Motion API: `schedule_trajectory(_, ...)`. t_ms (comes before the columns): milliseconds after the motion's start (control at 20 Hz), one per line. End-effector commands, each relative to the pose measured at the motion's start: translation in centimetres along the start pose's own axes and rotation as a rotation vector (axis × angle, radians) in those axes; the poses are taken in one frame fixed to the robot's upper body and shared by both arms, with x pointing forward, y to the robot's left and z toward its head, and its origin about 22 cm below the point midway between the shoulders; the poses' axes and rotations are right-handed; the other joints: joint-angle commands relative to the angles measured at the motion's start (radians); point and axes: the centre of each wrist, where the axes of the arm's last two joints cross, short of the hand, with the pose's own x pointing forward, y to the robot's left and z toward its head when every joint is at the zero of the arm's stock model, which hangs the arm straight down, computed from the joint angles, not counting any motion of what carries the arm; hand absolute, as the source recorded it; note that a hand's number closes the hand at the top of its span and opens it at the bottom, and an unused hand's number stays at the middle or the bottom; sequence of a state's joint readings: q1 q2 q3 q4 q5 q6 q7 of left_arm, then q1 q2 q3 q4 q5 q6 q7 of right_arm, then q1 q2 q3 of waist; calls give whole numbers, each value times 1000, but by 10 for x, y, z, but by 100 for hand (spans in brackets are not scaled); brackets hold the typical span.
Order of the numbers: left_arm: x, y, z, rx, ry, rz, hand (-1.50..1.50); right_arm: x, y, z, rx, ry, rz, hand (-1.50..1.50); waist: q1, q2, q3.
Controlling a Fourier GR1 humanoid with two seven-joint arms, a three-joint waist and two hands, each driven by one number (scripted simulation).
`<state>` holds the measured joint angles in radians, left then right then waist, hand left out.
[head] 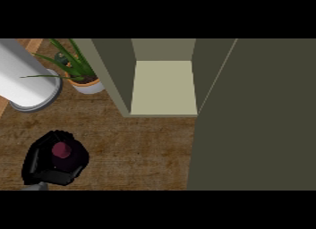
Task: Pick up the wine, place it into the cabinet and close the cabinet
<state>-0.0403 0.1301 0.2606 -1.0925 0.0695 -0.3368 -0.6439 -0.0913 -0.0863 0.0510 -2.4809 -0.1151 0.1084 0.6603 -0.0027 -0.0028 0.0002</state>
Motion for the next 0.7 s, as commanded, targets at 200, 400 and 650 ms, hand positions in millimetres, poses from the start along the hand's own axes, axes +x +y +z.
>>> schedule_trajectory(200, 39, -24, -9, 1, -149, 37, 150, 8, 3, 12, 35, -40, -66, -150, 7, 0, 1)
schedule_trajectory(400, 78, -49, -18, -45, -152, 65, 150, 3, 3, 12, 23, -34, -62, -150, 10, -2, 1)
schedule_trajectory(650, 112, -65, -36, -80, -114, 89, 150, 33, 3, 18, 44, -47, -49, -150, 3, -3, 0)
